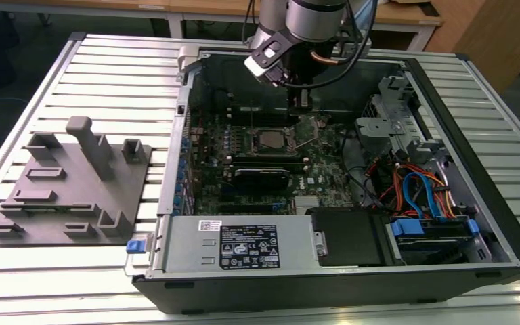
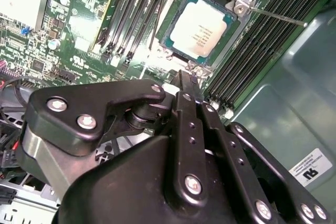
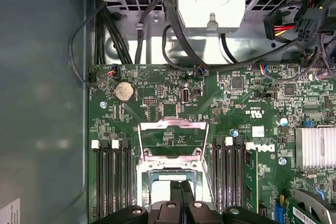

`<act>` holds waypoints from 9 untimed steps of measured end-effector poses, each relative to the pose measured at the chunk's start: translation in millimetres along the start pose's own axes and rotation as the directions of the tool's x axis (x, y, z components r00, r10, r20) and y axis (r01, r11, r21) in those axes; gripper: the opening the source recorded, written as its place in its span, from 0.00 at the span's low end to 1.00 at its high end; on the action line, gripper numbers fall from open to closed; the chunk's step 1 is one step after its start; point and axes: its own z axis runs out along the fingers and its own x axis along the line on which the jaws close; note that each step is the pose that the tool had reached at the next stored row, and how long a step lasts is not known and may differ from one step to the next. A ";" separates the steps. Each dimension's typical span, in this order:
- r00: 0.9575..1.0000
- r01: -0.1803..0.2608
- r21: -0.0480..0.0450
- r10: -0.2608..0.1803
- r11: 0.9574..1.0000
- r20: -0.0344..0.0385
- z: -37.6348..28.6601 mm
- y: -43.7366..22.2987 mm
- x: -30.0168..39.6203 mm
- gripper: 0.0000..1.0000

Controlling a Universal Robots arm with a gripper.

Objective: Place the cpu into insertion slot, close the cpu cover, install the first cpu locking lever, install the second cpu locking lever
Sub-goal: 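Close the cpu cover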

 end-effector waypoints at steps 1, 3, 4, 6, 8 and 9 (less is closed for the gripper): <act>1.000 0.000 0.000 0.000 1.000 0.000 0.0 0.6 0.0 0.10; 1.000 0.000 0.000 0.000 1.000 0.000 0.0 1.9 0.1 0.10; 1.000 0.000 0.000 0.000 1.000 0.000 0.0 2.5 0.1 0.10; 1.000 0.000 0.000 0.000 1.000 0.000 0.0 3.9 0.1 0.10; 1.000 0.000 0.000 0.000 1.000 0.000 0.1 5.2 0.2 0.10; 1.000 0.000 0.000 0.000 1.000 0.000 0.0 5.8 0.2 0.10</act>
